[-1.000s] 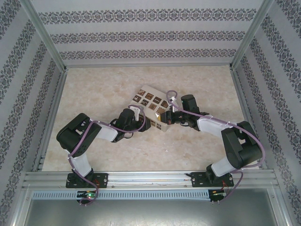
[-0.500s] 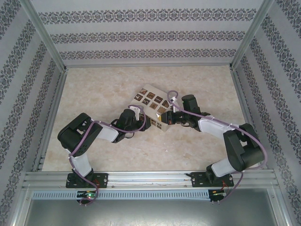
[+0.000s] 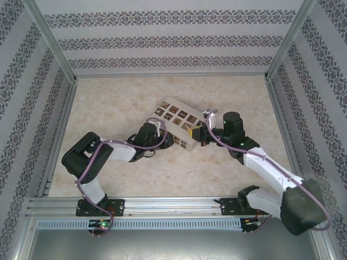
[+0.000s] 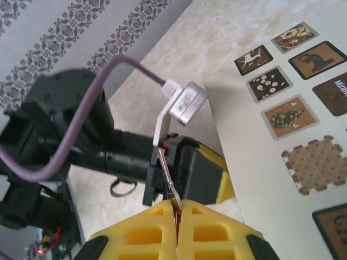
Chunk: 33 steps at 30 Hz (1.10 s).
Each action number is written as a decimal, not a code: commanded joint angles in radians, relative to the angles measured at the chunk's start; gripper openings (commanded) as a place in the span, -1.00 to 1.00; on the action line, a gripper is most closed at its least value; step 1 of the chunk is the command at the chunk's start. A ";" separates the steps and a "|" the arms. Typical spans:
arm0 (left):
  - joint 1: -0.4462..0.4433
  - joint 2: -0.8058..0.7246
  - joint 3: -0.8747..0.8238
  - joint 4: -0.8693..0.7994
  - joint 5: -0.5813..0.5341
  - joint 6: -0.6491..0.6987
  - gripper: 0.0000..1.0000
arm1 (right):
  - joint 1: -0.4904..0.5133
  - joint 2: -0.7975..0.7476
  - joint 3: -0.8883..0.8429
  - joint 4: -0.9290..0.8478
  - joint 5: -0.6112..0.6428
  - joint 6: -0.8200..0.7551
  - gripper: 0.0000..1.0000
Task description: Unlock the padlock with the key
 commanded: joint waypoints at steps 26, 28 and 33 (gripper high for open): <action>-0.015 -0.035 0.188 -0.176 0.164 -0.270 -0.55 | 0.275 0.189 -0.299 0.410 0.472 -0.240 -1.00; -0.015 -0.040 0.190 -0.182 0.160 -0.268 -0.55 | 0.271 0.222 -0.287 0.433 0.490 -0.241 -1.00; -0.014 -0.048 0.193 -0.194 0.158 -0.259 -0.54 | 0.264 0.276 -0.264 0.490 0.521 -0.251 -1.00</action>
